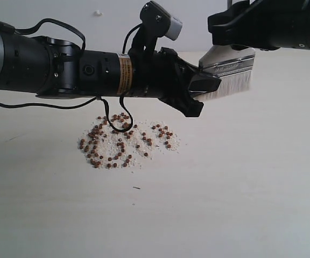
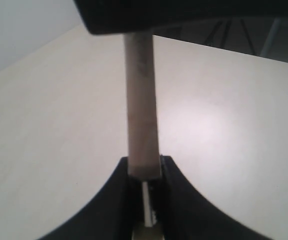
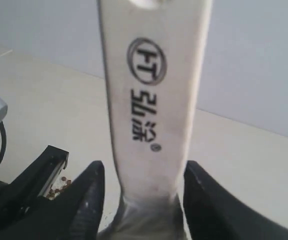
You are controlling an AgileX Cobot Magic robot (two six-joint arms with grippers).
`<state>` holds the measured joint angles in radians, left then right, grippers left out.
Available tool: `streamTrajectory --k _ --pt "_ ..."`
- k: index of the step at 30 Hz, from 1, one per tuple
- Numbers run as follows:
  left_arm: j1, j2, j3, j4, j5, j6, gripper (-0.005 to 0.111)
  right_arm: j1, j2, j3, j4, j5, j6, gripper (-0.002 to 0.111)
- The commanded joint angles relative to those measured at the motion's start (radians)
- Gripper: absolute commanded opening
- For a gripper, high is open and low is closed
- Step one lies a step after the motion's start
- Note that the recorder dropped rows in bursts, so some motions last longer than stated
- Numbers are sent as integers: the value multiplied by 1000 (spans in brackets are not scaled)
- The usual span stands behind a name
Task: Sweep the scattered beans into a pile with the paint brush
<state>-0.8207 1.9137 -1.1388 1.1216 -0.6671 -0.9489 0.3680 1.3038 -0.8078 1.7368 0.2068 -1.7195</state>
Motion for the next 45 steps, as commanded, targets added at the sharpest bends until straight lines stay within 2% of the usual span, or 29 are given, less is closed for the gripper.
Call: streamTrajectory --k 1,4,30,32,34,39,45 --pt "0 -3 -4 -15 -15 -10 0 -1 -3 -2 -3 2 -8 56" --pt "0 -3 -4 -11 -15 -17 0 -1 -3 -14 -3 -8 -8 59" --pt "0 -3 -4 -1 -15 -29 0 -1 -25 -66 4 4 -4 56" --pt "0 -3 -4 -1 -15 -29 0 -1 -25 -66 7 4 -4 52" --pt "0 -3 -4 -1 -15 -29 0 -1 -25 -66 7 4 -6 43" --pt "0 -3 -4 -1 -15 -29 0 -1 -25 -66 7 4 -34 2" --pt "0 -3 -4 -1 -15 -29 0 -1 -23 -66 7 4 -32 0"
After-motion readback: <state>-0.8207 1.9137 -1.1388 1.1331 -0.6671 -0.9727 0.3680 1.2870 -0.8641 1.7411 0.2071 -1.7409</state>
